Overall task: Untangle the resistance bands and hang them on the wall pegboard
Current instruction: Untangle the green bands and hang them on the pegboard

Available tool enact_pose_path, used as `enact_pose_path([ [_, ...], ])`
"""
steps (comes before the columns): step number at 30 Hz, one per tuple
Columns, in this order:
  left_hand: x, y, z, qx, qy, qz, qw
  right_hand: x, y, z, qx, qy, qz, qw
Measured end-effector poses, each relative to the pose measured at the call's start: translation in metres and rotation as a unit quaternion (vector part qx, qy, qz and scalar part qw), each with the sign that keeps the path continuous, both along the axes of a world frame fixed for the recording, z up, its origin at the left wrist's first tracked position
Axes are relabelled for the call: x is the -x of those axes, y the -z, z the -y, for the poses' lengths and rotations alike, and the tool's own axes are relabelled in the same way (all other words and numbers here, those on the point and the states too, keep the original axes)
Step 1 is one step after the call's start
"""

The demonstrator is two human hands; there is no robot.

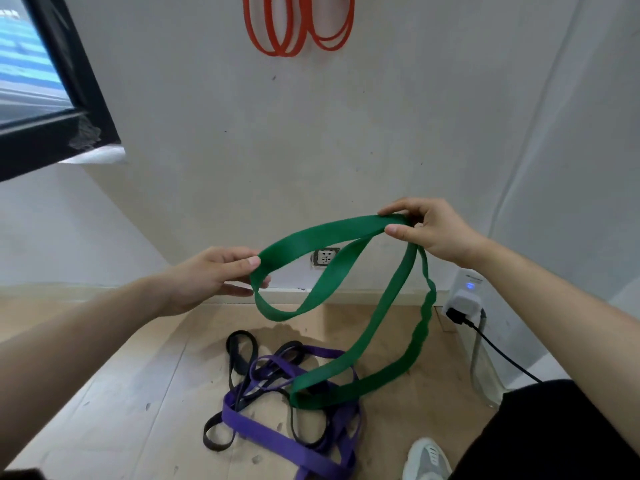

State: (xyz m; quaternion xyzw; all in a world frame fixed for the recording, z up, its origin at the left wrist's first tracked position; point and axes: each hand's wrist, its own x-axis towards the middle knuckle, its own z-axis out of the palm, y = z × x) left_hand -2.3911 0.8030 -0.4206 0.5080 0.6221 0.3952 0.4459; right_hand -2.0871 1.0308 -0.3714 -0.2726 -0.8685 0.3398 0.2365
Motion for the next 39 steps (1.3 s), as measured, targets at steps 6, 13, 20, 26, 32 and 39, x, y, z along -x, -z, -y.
enact_pose_path([
  [6, -0.006, -0.007, 0.0, -0.027, -0.072, 0.022, 0.997, 0.004, 0.005, -0.004, -0.011, -0.004, 0.015, 1.0],
  [13, -0.013, -0.015, -0.002, -0.082, -0.104, 0.073, 0.988, 0.011, 0.006, -0.006, -0.059, -0.022, 0.074, 0.995],
  [20, -0.008, -0.02, 0.004, -0.097, -0.118, 0.067, 0.986, 0.012, 0.013, -0.015, -0.06, 0.002, 0.079, 0.995],
  [26, 0.01, -0.005, 0.007, -0.101, -0.114, -0.226, 0.962, 0.012, 0.013, -0.01, -0.029, -0.009, 0.07, 0.997],
  [32, 0.013, 0.0, 0.007, -0.031, -0.034, -0.38, 0.924, 0.016, 0.007, 0.002, 0.048, -0.009, -0.007, 0.999],
  [39, 0.005, -0.003, 0.004, -0.024, -0.043, -0.378, 0.925, 0.031, -0.004, 0.028, 0.077, -0.057, -0.039, 0.995],
])
